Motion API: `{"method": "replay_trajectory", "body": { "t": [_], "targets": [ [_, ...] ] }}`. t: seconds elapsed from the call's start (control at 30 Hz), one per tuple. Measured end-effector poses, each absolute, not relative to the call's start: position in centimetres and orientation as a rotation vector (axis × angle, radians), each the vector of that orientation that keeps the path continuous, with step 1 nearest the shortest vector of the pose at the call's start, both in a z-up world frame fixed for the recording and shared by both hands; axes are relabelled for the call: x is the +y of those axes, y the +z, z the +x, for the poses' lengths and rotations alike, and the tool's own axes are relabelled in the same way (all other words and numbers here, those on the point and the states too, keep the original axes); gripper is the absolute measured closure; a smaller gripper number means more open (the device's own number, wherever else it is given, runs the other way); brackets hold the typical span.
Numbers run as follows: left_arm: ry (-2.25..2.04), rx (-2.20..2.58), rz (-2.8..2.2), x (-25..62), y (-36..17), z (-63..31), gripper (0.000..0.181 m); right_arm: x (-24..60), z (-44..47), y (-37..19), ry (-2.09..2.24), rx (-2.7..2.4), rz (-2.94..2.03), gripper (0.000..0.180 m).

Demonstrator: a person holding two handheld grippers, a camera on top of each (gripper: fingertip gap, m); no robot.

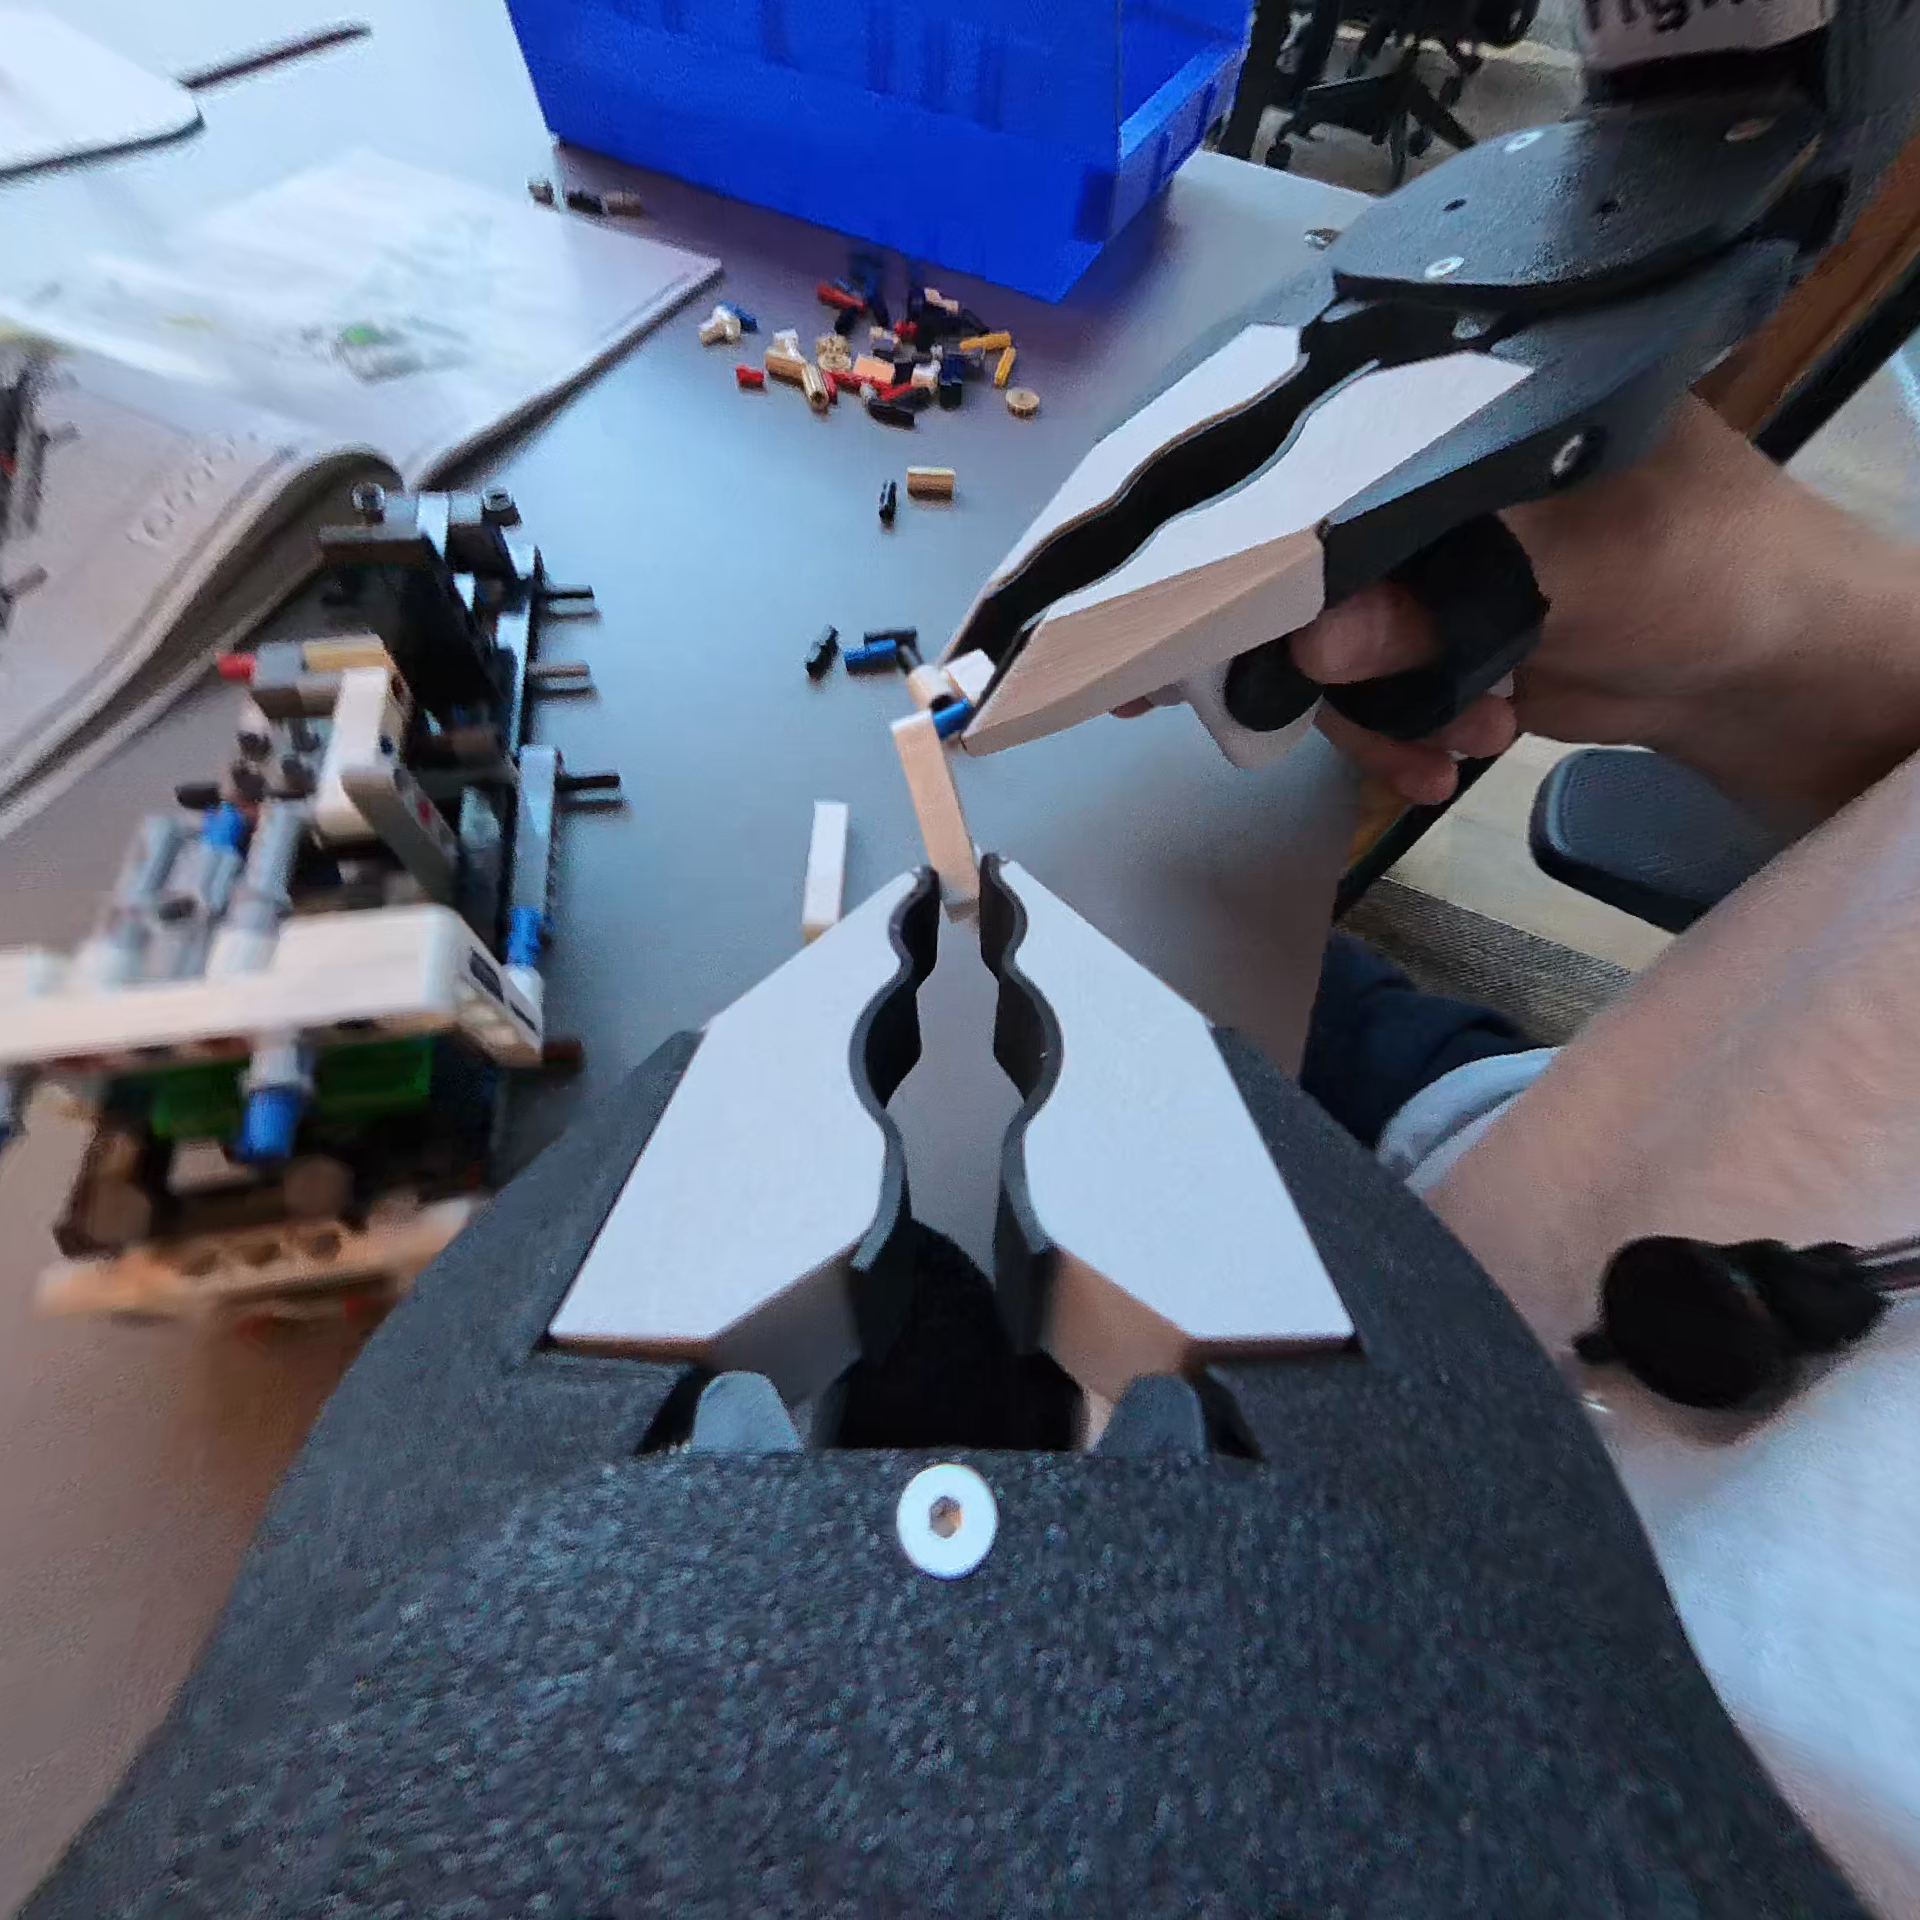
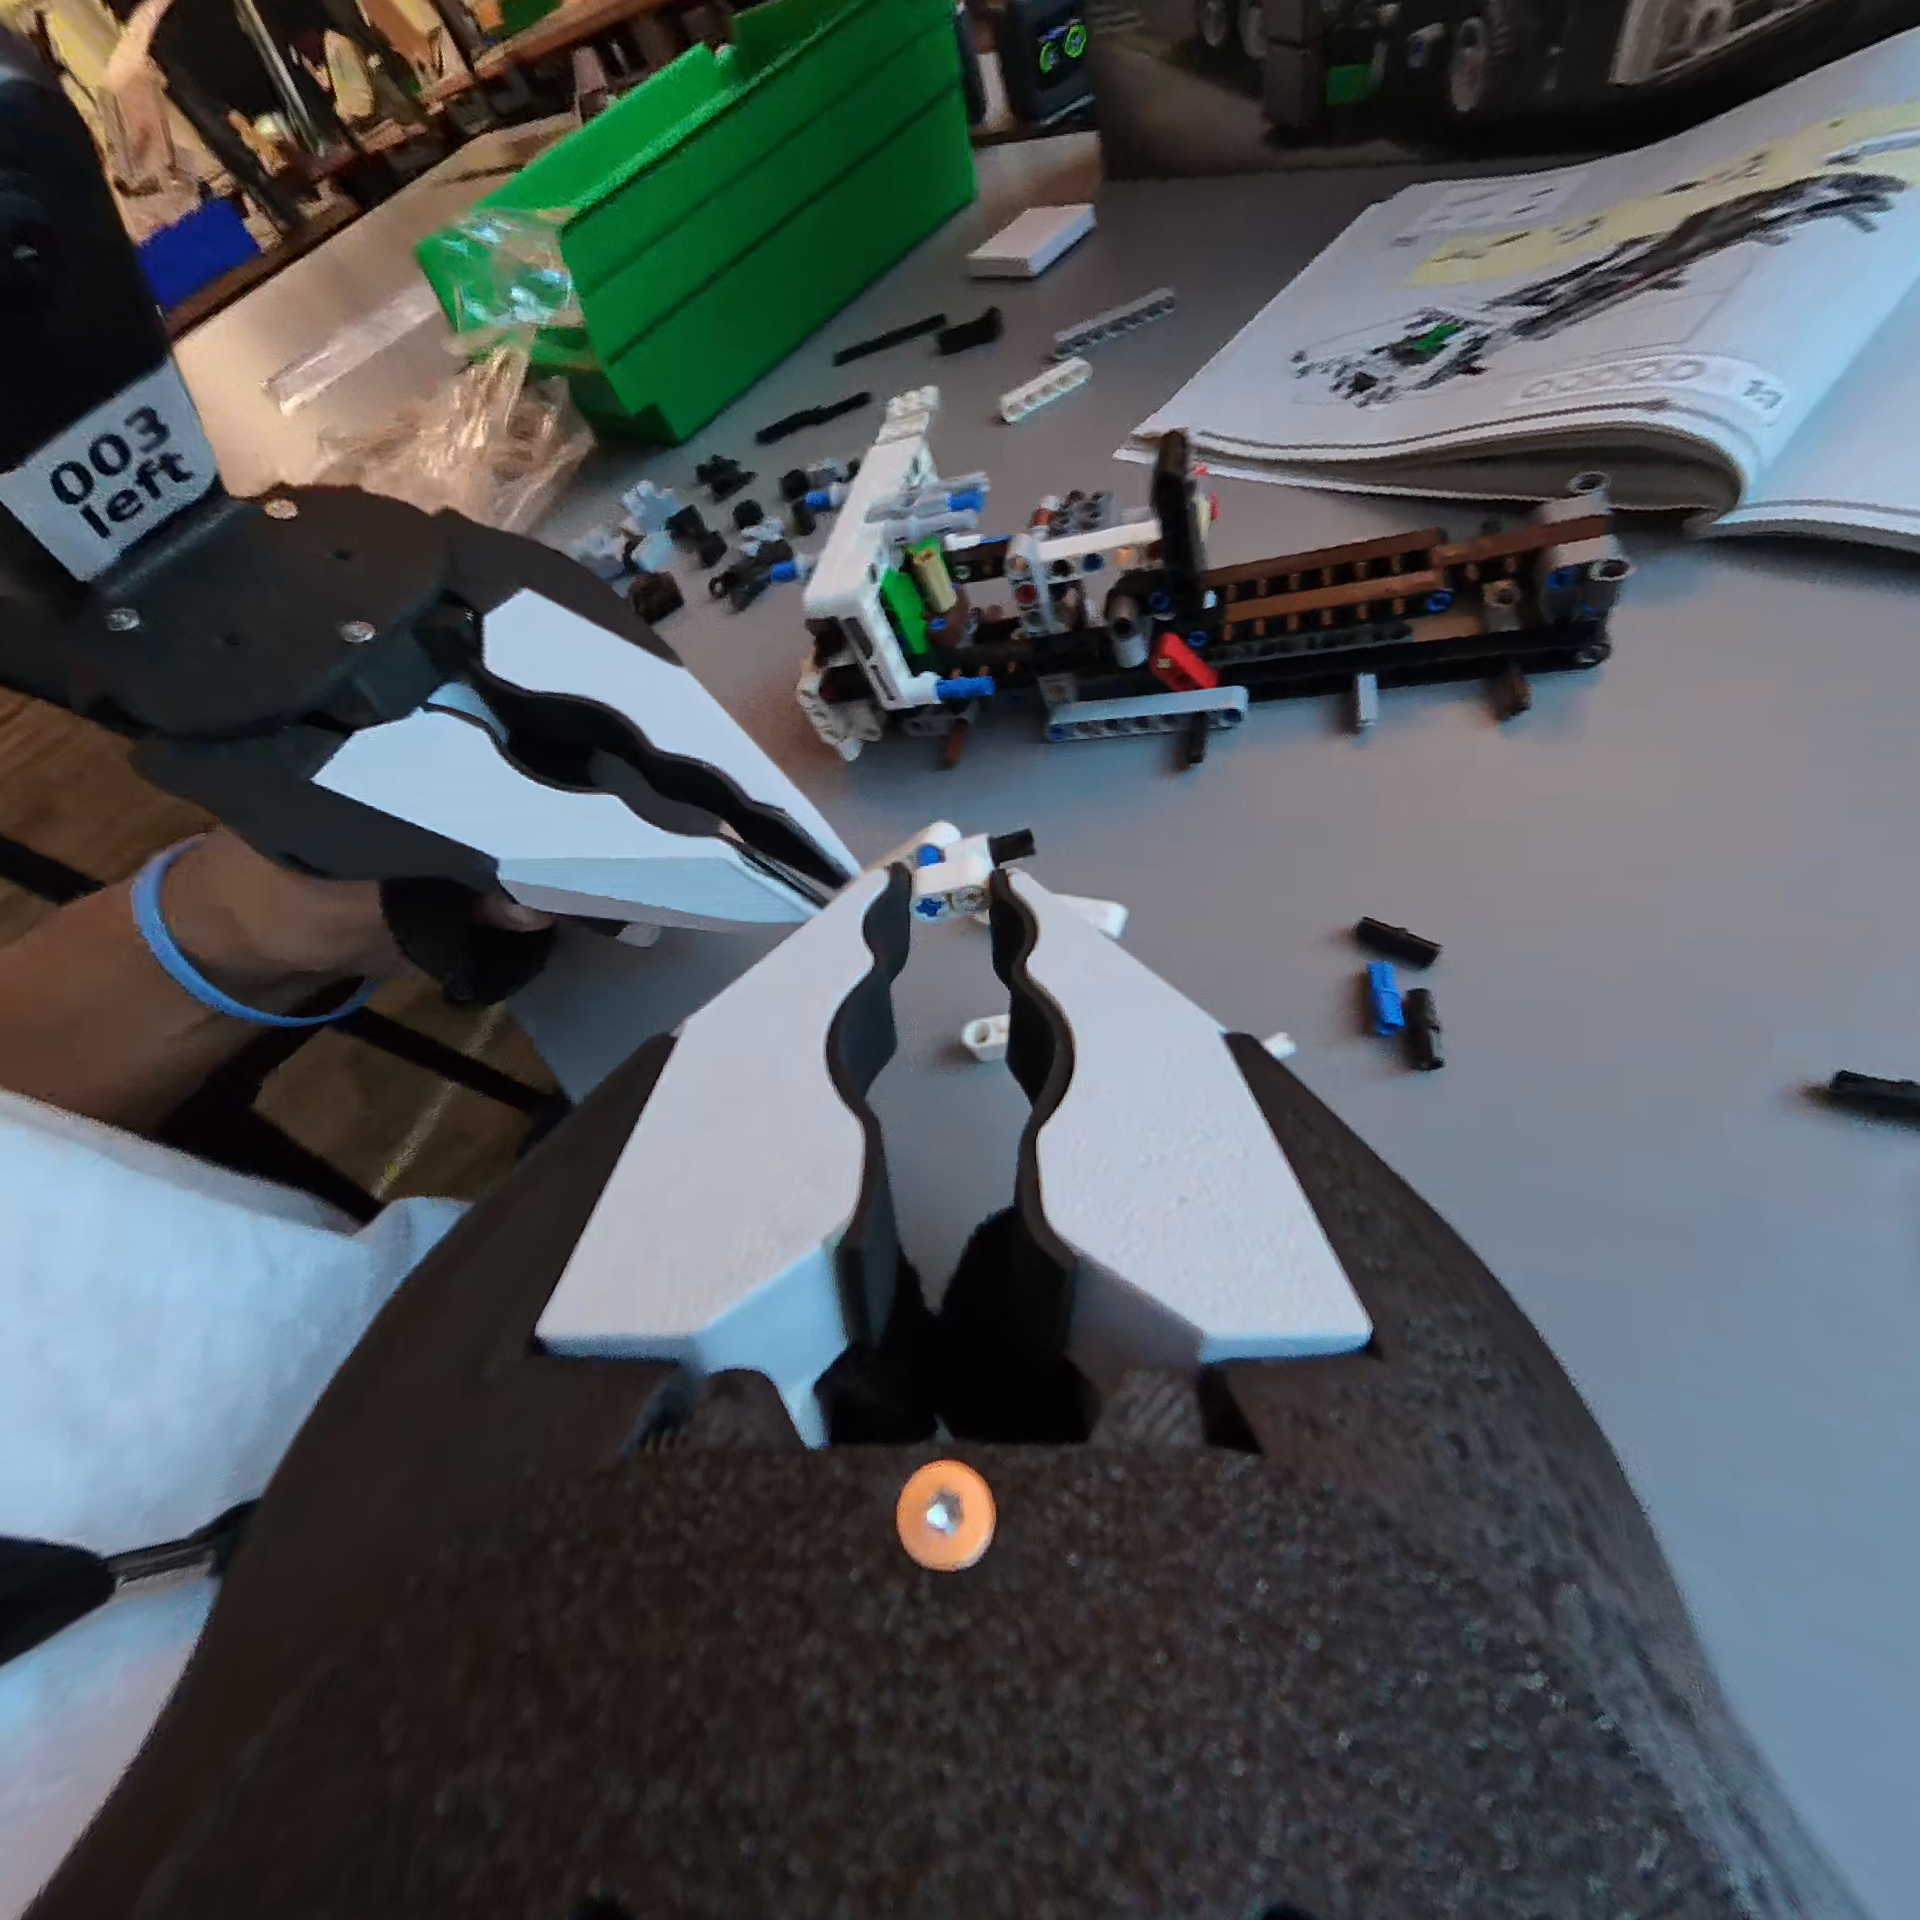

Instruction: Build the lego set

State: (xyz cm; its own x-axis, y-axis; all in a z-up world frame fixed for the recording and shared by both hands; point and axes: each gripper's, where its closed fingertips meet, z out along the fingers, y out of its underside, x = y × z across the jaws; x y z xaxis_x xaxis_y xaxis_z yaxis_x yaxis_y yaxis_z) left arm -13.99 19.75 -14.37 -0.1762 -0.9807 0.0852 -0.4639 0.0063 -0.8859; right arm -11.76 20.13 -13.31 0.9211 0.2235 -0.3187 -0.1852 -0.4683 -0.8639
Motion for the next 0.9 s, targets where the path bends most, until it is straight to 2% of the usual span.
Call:
{"method": "replay_trajectory", "body": {
  "t": [0.27, 0.6, 0.8, 0.9],
  "targets": [
    [-0.931, 1.718, -1.750, 19.2, -17.2, -18.3, 0.176, 19.6, -15.7, -16.5, 0.263, -0.224, -2.127, 0.166],
    [-0.787, 1.806, -1.839, 18.8, -18.3, -20.7, 0.175, 19.3, -17.8, -17.5, 0.175, -0.312, -2.137, 0.166],
    [-0.762, 1.839, -1.926, 19.2, -18.4, -20.8, 0.152, 19.3, -18.1, -17.6, 0.168, -0.327, -2.134, 0.166],
    [-0.747, 1.921, -1.946, 19.3, -18.4, -20.4, 0.156, 19.2, -17.9, -17.5, 0.182, -0.309, -2.132, 0.165]
  ]
}}
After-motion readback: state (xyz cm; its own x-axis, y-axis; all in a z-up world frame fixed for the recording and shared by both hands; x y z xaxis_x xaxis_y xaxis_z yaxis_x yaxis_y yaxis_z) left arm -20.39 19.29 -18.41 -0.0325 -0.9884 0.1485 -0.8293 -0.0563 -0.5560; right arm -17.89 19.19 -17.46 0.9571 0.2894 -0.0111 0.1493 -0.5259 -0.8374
